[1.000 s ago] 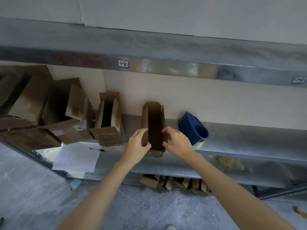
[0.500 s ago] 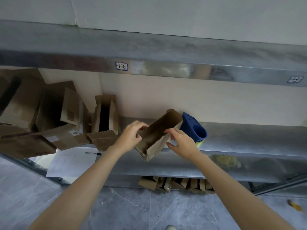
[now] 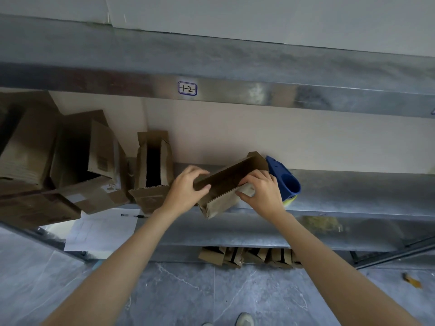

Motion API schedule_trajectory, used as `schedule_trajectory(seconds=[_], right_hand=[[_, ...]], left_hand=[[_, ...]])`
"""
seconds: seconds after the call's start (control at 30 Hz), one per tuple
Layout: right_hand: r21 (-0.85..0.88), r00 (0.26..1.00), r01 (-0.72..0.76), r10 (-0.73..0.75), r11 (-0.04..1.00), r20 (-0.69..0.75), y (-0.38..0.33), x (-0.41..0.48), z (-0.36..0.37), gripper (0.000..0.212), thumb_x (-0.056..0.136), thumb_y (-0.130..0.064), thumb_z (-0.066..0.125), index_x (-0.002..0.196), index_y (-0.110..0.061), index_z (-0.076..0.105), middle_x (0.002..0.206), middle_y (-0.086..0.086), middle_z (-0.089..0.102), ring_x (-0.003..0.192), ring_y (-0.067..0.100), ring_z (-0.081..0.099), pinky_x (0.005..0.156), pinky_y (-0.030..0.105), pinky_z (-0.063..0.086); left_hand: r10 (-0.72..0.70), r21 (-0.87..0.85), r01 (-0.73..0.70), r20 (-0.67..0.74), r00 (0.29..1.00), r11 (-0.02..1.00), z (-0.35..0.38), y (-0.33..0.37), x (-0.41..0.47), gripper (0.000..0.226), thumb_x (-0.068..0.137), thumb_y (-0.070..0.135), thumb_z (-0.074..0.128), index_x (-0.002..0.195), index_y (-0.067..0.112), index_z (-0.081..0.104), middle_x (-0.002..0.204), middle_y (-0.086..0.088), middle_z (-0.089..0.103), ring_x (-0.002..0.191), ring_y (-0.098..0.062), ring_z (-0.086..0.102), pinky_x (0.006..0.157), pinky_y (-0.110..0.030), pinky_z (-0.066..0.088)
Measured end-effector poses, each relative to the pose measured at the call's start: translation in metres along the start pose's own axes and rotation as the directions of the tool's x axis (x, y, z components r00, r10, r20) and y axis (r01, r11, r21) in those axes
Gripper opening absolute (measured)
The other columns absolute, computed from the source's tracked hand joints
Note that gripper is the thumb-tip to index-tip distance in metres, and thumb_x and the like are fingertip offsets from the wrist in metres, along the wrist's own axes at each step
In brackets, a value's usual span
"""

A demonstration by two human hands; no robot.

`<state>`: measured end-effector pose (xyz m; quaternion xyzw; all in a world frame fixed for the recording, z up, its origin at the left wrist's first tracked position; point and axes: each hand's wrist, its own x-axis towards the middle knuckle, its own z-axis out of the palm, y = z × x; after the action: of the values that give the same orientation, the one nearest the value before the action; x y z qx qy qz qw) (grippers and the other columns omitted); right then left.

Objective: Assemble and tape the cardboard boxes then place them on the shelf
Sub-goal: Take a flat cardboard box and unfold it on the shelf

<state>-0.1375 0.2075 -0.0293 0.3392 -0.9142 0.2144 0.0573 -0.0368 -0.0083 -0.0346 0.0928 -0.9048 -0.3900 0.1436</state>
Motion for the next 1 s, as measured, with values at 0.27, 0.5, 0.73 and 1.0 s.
schedule_trajectory(seconds=[0.27,0.5,0.73,1.0], right_hand=[[-0.022,0.996,-0.036,0.034,0.999,-0.082,-0.012,0.008,0.014,0.017,0.082,-0.034,0.077,0.093,-0.022,0.074,0.102,-0.003,0.067,0.102,0.022,0.056,0.096,0.047,0.036],[0.058,0.993,0.089,-0.084,0.994,-0.083,0.002,0.019,0.006,0.025,0.081,-0.04,0.077,0.094,-0.018,0.074,0.101,-0.001,0.065,0.098,0.022,0.056,0.085,0.04,0.043],[0.161,0.997,0.002,0.011,0.987,-0.08,0.046,0.042,-0.011,0.019,0.086,-0.034,0.072,0.098,-0.019,0.072,0.117,-0.002,0.056,0.108,0.02,0.05,0.086,0.036,0.046],[0.323,0.973,-0.14,0.07,0.936,0.221,0.085,0.063,-0.013,0.018,0.091,-0.025,0.067,0.109,-0.021,0.066,0.138,0.0,0.044,0.126,0.014,0.043,0.097,0.018,0.029]], left_hand=[[-0.166,-0.043,0.162,-0.139,0.976,0.986,0.013,0.004,-0.008,0.062,0.086,0.027,0.075,0.141,0.019,0.048,0.15,-0.002,0.036,0.141,-0.018,0.033,0.111,-0.028,0.03],[-0.282,-0.201,0.232,-0.278,0.918,0.952,0.019,0.004,-0.006,0.076,0.08,0.023,0.082,0.143,0.019,0.041,0.153,-0.001,0.028,0.135,-0.007,0.032,0.109,-0.024,0.03],[-0.352,-0.336,0.271,-0.211,0.912,0.902,0.023,-0.003,0.002,0.076,0.079,0.017,0.081,0.143,0.026,0.041,0.145,0.01,0.045,0.137,-0.009,0.038,0.115,-0.044,0.037],[-0.37,-0.359,0.296,-0.158,0.916,0.885,0.025,-0.007,0.018,0.082,0.076,0.007,0.082,0.143,0.028,0.039,0.146,0.01,0.042,0.134,-0.004,0.039,0.115,-0.038,0.038]])
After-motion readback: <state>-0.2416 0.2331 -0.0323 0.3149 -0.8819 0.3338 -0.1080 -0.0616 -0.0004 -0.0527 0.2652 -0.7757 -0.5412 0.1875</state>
